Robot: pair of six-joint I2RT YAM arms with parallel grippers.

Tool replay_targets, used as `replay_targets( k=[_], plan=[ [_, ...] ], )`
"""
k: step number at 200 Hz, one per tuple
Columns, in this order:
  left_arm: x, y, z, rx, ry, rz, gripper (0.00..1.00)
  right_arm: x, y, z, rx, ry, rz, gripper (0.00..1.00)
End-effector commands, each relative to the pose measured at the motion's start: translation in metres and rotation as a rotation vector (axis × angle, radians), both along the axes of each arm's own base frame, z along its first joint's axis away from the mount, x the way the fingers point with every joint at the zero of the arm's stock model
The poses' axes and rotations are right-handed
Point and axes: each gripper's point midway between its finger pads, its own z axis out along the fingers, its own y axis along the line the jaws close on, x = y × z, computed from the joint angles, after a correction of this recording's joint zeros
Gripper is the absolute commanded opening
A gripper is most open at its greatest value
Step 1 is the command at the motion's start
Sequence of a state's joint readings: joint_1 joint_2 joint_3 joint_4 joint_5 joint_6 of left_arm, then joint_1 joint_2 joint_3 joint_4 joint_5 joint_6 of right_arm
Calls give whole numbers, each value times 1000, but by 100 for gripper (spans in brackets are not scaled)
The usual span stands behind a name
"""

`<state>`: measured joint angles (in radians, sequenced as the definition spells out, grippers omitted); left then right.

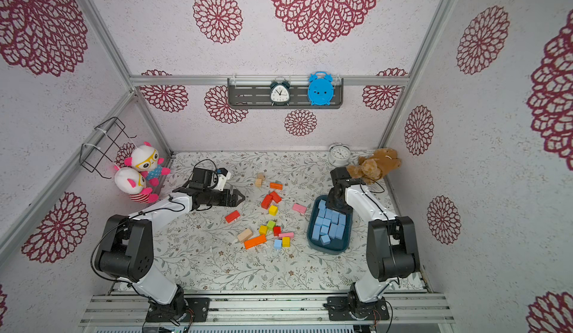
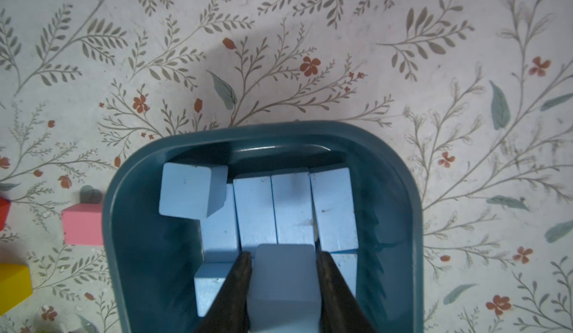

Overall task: Pick out the blue building blocks
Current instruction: Place the building block in the storage box, then move the storage box to the center of the board.

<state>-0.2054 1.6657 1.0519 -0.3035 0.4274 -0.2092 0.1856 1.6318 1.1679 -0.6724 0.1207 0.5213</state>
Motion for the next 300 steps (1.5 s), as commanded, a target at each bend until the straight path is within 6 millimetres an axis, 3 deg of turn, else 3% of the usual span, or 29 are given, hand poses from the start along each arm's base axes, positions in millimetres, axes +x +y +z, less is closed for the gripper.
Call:
replay_targets(
  k=[1,23,45,73,98,131,153,174,200,217,240,264,300],
  plan=[
    [5,-3,4,6,-26,-15,97,19,4,10,13,-66,23,28],
    [5,-3,4,2,-24,-14,97,30,3,10,13,-87,18,33],
    [4,-5,5,-1,-28,-20,97,38,4,13,11,-96,25,47],
    [5,-6,7,-8,-33,-26,97,39,-2,36,-20,-133,24,52],
    [4,-8,7,-13,-31,-30,97,25,-3,49,-2,-153,6,51],
    [3,-11,7,-19,-32,-37,97,-6,2,31,80,-159,-43,48],
    [2,-15,6,-33,-26,-48,97,-21,3,32,108,-200,-62,48],
    [2,-23,8,-90,0,-39,97,-37,-26,39,54,-226,-127,56],
    [-1,-33,8,-101,11,-64,97,-53,-63,40,125,-256,-218,62],
    [-6,-44,8,-80,-2,-126,97,-57,-72,38,192,-288,-237,63],
    [-26,-79,11,-2,-29,-340,99,-53,-61,31,279,-307,-197,63],
    [-65,-118,7,87,-23,-594,94,-46,-42,11,384,-291,-139,62],
    [-133,-142,-10,197,-19,-925,88,-31,-17,10,462,-333,-25,61]
  ],
)
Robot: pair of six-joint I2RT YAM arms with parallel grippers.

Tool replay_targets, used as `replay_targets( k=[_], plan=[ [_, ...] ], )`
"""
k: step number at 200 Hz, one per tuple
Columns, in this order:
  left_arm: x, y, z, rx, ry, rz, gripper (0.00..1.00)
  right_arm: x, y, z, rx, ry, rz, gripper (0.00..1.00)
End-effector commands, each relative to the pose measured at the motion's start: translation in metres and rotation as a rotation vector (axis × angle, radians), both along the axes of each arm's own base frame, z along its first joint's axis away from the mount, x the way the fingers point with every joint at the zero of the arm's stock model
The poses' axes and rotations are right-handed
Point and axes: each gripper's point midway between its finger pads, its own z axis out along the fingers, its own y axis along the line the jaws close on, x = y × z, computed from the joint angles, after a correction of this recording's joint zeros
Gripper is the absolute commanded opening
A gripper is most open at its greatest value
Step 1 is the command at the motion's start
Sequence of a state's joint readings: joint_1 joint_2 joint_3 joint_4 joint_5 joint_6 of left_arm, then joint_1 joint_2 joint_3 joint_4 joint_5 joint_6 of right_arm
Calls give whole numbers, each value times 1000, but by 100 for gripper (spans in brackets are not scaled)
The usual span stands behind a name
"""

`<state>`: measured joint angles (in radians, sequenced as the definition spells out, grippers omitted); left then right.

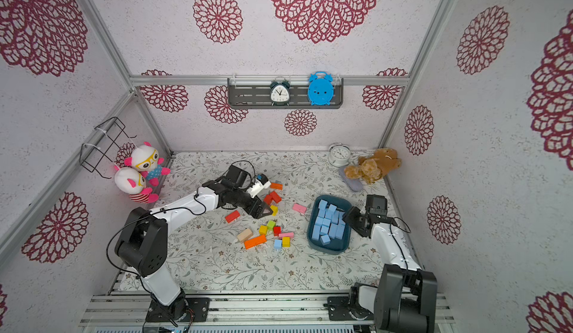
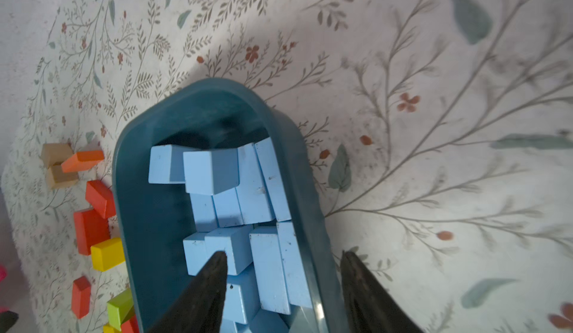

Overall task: Pick out the blue building blocks
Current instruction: Move the storage box to the center of the board, then pick up the building block from the center of the board.

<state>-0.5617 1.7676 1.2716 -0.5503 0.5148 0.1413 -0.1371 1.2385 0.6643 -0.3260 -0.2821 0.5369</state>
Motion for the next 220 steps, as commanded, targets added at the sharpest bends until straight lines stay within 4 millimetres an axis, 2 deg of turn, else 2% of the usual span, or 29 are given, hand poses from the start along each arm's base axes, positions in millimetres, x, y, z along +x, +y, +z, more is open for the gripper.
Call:
replay_targets(
  k=[1,18,38,58,94,117,169,220],
  plan=[
    [-55,1,-25,135,14,-267,88,24,23,21,63,-141,118,61],
    [-81,0,-40,225,-11,-404,88,29,33,22,84,-146,146,60],
    [-93,0,-50,281,-49,-481,87,35,42,24,92,-161,166,60],
    [-91,-2,-55,315,-80,-492,87,40,51,30,108,-191,188,60],
    [-86,-10,-68,383,-184,-555,84,42,36,46,26,-239,133,60],
    [-86,-16,-76,416,-228,-599,80,40,35,55,23,-267,124,60],
    [-72,-36,-84,422,-295,-587,74,32,35,49,35,-258,112,60],
    [-83,-47,-91,395,-269,-642,65,28,37,46,53,-257,98,59]
  ],
)
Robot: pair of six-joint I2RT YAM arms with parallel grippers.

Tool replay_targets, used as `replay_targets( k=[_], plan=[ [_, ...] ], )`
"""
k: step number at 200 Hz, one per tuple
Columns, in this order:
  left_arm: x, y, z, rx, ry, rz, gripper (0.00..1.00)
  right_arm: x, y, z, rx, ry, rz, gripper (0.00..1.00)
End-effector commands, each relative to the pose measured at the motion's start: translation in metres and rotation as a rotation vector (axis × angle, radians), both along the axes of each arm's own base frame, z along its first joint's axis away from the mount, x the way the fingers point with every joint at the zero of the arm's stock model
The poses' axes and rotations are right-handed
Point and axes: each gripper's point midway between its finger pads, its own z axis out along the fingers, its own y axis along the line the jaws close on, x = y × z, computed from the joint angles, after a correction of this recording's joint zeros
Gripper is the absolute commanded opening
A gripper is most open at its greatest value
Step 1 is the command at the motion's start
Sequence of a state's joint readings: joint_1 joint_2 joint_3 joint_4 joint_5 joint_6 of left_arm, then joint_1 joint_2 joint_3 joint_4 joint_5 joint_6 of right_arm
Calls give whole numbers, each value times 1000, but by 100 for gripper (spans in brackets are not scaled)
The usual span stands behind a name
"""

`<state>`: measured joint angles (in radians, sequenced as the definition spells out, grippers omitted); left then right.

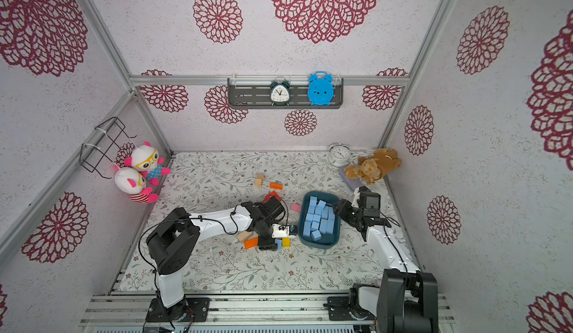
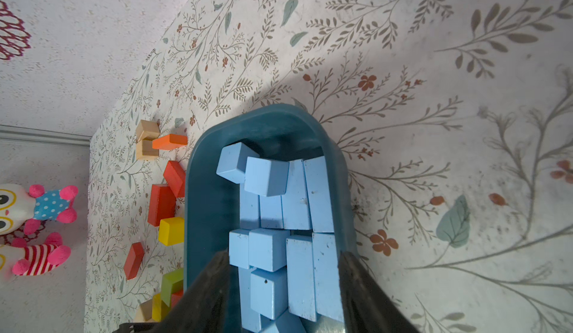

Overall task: Pick out the blue building blocks
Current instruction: Pick up the building block from the center of the board, then place the building block in the storage box.

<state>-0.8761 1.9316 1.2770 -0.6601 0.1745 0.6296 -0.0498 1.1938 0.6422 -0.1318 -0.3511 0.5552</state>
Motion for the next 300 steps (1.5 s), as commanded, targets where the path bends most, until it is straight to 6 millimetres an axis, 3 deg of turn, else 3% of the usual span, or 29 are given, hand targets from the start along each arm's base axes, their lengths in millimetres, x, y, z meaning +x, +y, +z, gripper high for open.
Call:
replay_targets(
  k=[1,31,82,107,133,171,175,234,300],
  plan=[
    [-3,-15,0,-35,1,-41,64,0,1,11,13,-41,-17,58],
    [-4,-21,5,-45,2,-49,52,-4,0,8,13,-41,-21,58],
    [-12,-14,13,-22,32,-102,32,-8,1,4,22,-31,-29,58],
    [-17,-9,29,-23,52,-136,26,-10,0,6,27,-38,-35,57],
    [-13,-11,60,-58,80,-139,24,-13,-5,8,8,-40,-60,58],
    [21,-42,116,-185,35,-125,26,-20,-16,1,-1,4,-145,60],
    [26,-47,107,-176,47,-120,26,-20,-17,0,3,4,-154,60],
    [112,-116,115,-319,-124,16,31,-32,-18,-6,49,5,-215,61],
    [150,-146,94,-396,-202,115,36,-43,-18,-16,53,30,-225,61]
  ],
)
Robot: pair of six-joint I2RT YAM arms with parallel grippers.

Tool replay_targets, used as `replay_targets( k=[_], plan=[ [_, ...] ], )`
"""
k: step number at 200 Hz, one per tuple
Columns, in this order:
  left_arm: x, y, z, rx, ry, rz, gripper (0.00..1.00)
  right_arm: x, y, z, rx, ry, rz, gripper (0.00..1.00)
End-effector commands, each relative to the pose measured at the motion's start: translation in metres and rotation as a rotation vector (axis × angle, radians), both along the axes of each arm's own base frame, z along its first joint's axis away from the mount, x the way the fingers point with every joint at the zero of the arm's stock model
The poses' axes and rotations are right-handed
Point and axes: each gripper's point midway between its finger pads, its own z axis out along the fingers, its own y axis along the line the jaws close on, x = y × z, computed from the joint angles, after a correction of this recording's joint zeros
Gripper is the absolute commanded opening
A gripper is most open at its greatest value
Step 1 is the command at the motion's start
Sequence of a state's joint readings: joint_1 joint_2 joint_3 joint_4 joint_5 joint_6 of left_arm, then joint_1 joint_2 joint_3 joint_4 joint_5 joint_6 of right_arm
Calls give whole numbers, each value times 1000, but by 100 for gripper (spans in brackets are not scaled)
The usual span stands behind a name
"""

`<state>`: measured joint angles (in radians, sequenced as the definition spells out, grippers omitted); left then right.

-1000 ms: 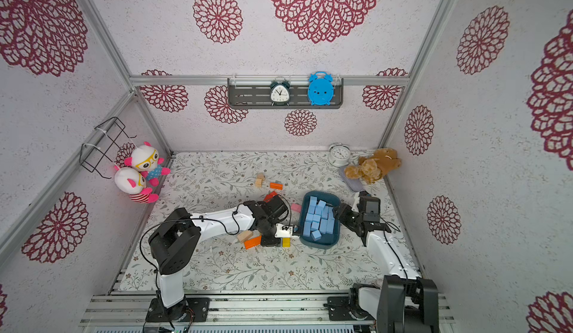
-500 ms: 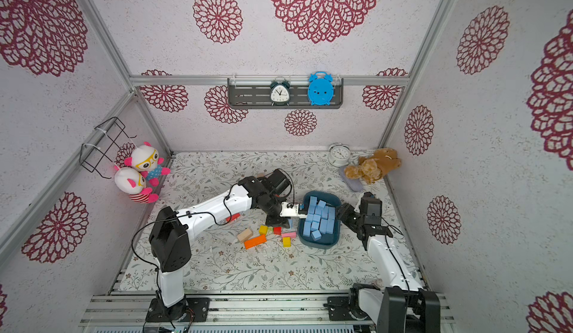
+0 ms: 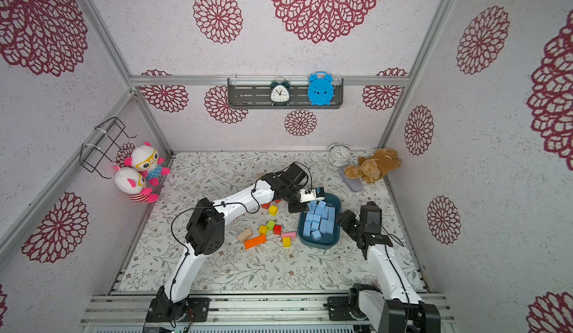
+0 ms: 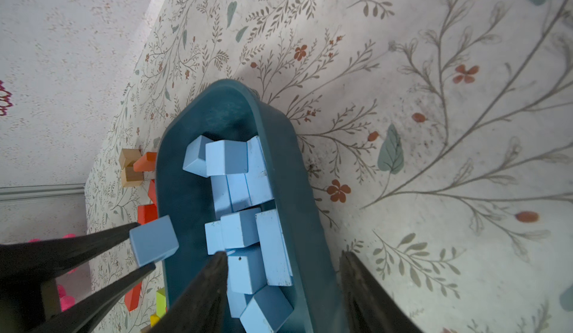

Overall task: Pick out the blue building blocks
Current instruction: Place the building block in the storage box, then move the storage box to the center of the board.

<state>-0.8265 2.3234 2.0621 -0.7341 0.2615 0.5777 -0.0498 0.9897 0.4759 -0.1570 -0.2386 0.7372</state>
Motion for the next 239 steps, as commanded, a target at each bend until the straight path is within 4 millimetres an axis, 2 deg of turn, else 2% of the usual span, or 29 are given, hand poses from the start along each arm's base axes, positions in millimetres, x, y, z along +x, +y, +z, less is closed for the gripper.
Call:
replay_targets(
  k=[1,33,36,47,57,100,130,152,179,212,238,239],
  plan=[
    [24,-19,18,-103,-68,58,36,-3,-1,1,7,-7,-23,61],
    [25,-26,15,-126,-65,63,40,-6,0,-2,19,-9,-26,61],
    [25,-26,15,-126,-66,64,42,-6,0,-3,20,-8,-25,61],
    [25,-26,15,-124,-70,66,61,-7,0,-3,19,-4,-24,61],
    [25,-26,18,-126,-74,66,65,-7,0,-4,15,1,-23,62],
    [28,-24,47,-155,-91,89,71,0,3,-2,25,-13,-7,62],
    [35,-10,68,-182,-35,168,82,12,7,2,22,-20,31,61],
    [46,16,80,-204,50,265,88,22,18,6,20,-9,78,61],
    [65,61,89,-257,197,412,92,36,41,9,0,-18,148,61],
    [92,132,86,-297,291,611,94,57,83,4,-3,-2,254,60],
    [105,194,87,-328,319,762,96,75,119,8,-17,-14,333,60],
    [104,196,83,-322,327,770,96,76,120,8,-18,-13,335,60]
  ],
)
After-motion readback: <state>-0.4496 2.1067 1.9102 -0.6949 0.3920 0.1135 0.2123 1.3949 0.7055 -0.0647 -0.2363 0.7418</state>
